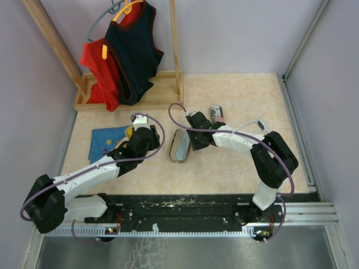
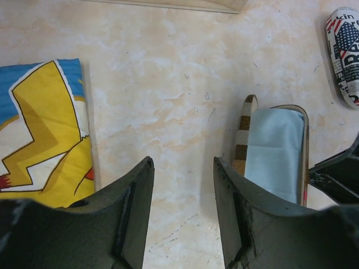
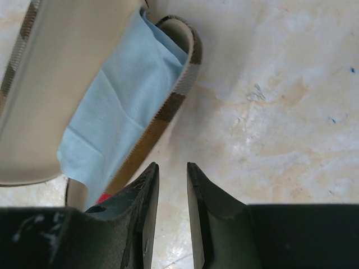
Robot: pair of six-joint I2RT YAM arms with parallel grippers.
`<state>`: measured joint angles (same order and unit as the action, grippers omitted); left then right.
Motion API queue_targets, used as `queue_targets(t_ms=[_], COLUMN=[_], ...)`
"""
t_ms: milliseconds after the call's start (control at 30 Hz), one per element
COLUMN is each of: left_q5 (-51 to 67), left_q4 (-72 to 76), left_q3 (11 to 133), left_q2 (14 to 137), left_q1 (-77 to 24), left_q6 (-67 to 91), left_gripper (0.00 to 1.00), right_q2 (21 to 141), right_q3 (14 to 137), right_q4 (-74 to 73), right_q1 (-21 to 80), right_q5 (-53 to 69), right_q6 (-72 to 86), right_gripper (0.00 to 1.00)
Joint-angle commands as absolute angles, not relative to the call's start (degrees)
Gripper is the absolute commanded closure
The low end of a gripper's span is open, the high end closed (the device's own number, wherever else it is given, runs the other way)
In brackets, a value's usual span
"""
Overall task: Organize the sunglasses
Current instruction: Adjust the sunglasses case at the center of the board, then adjust the sunglasses at the center of the board.
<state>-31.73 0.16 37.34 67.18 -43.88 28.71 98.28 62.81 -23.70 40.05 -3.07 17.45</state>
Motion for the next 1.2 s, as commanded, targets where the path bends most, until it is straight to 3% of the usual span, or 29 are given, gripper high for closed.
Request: queue_targets(t_ms=[0,233,467,700,1167], left_q5=[-31.54,-30.47,-26.61,-22.39,-21.38], left_q4=[-0.13,-0.31,-0.16,-0.08,1.43], left_q3=[37.08,37.12,36.81,36.43,35.5], left_q2=[66.1,65.82,65.45,65.4,64.45], left_q1=[-43.51,-43.42,-43.42,-43.51,-43.48], left_q6=[28.95,28.09,28.87,30.05,30.19], left_gripper=[0.47,0.46,0.46,0.47,0.46], right_q2=[90.68,77.89,71.03,69.94,71.55], right_q3=[61.1,55.28,54.03,52.93,44.59], right_q4=[-22.25,-20.55,-26.26,-29.31,-26.79], right_q1=[40.32,34.01,20.89,2.99,-7.98], right_q5=[-9.81,-20.03,-27.31,-25.6,-22.27], right_q6=[19.7,21.67,24.9,27.55,39.03], right_gripper=[0.72,0.67,0.6,0.54,0.52])
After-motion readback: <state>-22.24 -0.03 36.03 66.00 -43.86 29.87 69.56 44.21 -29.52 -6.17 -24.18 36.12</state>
